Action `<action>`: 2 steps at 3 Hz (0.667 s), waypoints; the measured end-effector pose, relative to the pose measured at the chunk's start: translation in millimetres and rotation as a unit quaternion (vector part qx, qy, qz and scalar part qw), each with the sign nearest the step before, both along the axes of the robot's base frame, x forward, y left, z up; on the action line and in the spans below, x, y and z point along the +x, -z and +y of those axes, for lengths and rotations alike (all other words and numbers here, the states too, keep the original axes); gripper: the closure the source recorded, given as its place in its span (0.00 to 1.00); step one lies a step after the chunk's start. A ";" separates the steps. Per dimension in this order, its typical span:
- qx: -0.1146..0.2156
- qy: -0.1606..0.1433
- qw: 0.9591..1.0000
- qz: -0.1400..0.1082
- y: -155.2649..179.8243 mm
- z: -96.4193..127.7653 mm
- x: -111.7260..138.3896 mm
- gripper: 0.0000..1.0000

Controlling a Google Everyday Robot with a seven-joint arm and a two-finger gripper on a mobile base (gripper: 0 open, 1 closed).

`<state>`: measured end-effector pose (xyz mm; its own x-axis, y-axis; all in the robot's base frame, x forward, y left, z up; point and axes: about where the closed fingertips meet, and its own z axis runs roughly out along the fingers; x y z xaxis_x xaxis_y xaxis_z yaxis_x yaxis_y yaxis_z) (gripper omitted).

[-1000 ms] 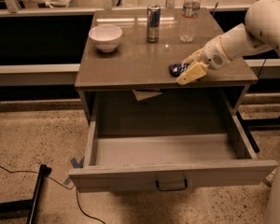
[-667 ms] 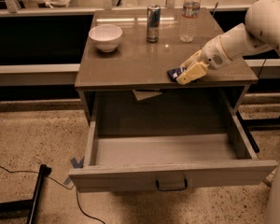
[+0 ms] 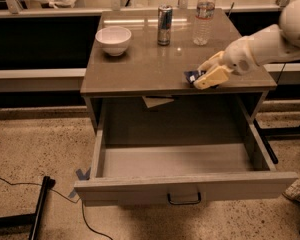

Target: Place rxbar blueberry into top drawer

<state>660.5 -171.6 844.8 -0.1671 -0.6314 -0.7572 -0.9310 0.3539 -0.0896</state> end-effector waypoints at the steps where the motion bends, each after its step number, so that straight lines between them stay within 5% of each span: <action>1: 0.055 -0.025 0.990 -0.126 -79.0 -13.7 -61.7 1.00; 2: 0.082 -0.023 0.979 -0.188 -110.0 -28.9 -95.7 1.00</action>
Offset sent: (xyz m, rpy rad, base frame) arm -0.1266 -0.0438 0.1406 0.2146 -0.4890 0.0360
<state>564.8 -200.5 954.7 0.1683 -0.4963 -0.8516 -0.8588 0.3503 -0.3739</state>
